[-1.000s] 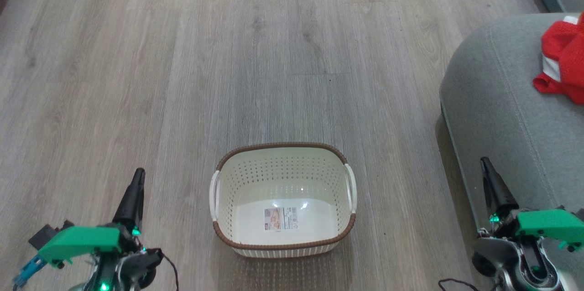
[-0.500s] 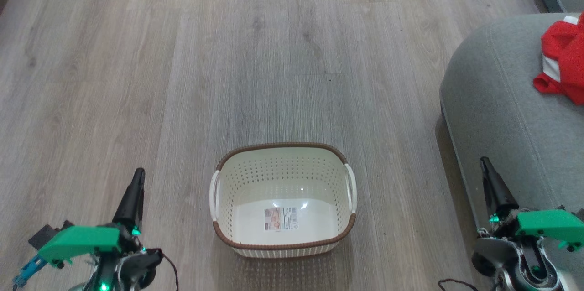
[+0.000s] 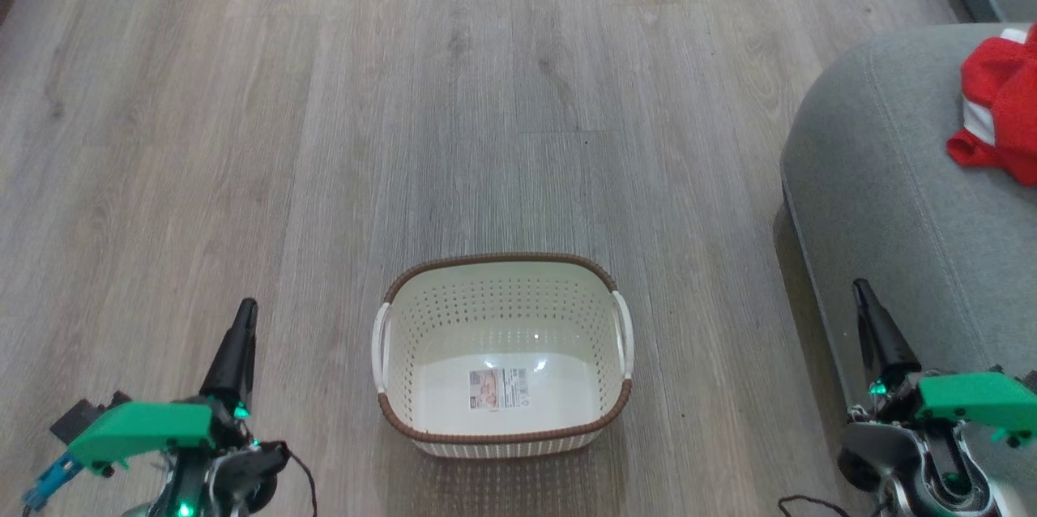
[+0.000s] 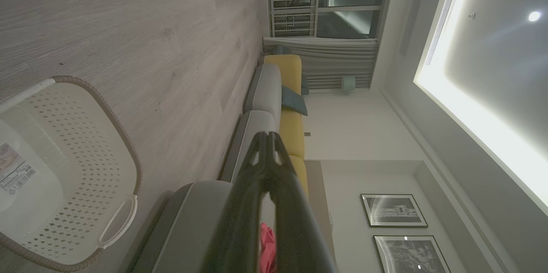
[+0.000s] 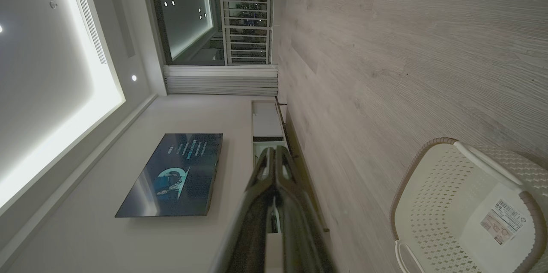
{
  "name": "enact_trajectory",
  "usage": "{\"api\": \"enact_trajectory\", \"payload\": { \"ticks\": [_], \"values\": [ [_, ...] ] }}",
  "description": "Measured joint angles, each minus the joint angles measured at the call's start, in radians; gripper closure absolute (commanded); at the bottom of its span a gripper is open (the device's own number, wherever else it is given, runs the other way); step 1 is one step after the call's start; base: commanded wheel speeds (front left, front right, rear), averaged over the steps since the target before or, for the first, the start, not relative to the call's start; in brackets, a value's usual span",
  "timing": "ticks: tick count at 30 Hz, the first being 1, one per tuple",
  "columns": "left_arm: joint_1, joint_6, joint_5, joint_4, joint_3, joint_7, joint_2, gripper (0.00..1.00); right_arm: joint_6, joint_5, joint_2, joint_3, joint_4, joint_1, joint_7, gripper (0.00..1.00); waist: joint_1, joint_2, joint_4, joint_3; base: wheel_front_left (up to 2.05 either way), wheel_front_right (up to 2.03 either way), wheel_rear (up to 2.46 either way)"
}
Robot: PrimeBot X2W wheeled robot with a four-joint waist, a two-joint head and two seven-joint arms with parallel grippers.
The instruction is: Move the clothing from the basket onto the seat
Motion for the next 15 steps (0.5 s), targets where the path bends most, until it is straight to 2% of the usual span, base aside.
{"api": "enact_trajectory", "payload": {
  "ticks": [15],
  "values": [
    [0.000,0.000,0.000,0.000,0.000,0.000,0.000,1.00,0.000,0.000,0.000,0.000,0.000,0.000,0.000,1.00,0.0000,0.0000,0.000,0.000,0.00,0.00,0.00]
  ]
}}
